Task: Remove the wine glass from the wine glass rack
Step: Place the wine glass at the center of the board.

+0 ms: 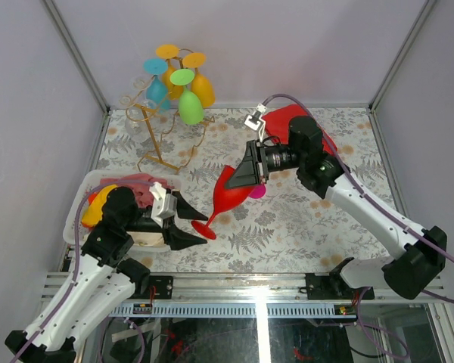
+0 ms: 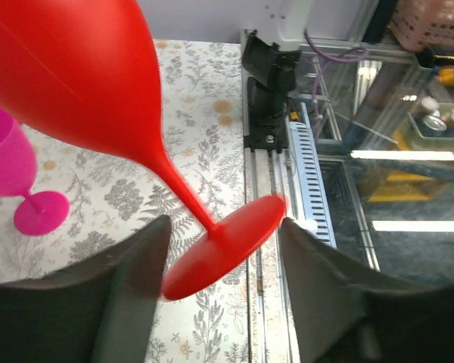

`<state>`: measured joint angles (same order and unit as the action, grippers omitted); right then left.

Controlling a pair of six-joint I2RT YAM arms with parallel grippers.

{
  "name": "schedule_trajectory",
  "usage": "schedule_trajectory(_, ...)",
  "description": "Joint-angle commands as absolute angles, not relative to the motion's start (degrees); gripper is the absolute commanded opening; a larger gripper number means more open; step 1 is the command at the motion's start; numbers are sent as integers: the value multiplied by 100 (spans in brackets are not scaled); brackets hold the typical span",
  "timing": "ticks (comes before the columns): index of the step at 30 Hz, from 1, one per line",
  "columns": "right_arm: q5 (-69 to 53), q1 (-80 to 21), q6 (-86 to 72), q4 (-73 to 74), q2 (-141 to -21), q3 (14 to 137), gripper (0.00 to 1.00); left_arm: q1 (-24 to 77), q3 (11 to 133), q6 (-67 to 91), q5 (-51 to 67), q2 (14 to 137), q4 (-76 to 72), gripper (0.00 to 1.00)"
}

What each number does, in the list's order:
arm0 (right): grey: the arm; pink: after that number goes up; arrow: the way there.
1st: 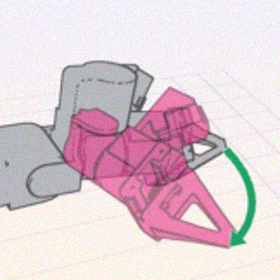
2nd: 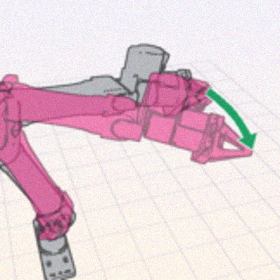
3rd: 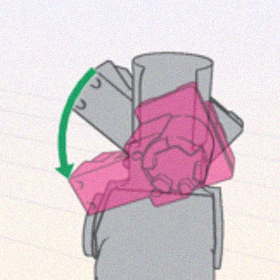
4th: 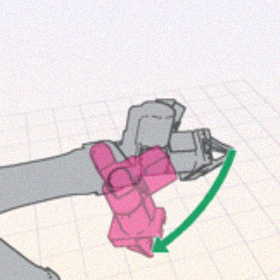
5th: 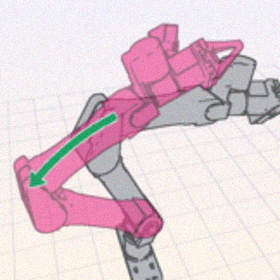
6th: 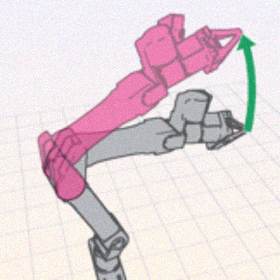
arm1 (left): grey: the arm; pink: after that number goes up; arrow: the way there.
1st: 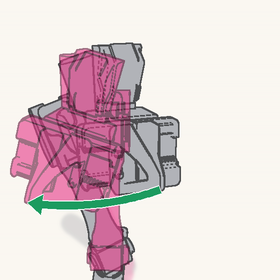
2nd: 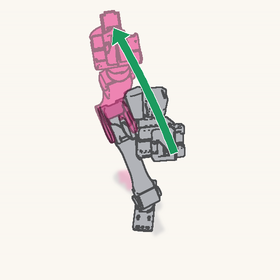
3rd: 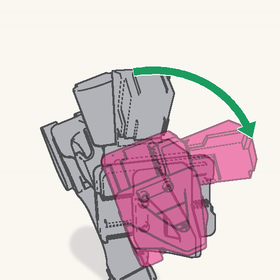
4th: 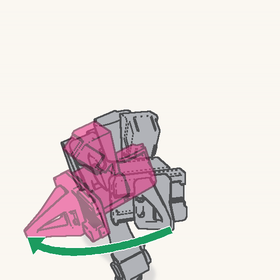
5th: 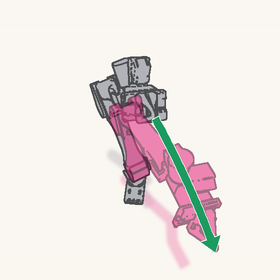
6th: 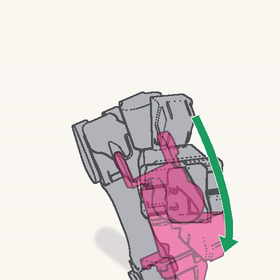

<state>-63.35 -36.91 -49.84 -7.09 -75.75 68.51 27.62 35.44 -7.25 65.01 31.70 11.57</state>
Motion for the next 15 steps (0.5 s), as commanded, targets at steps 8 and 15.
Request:
schedule_trajectory(8, -3727, -3732, -2190, 2178, -6592, 7869, 0, 2761, 3563, 198, 3885, 2569, 1003, 94)
schedule_trajectory(15, -2367, -3784, -1278, 3766, -6089, 8178, 0, 2760, 3429, 993, 2422, 2378, 1045, 100)
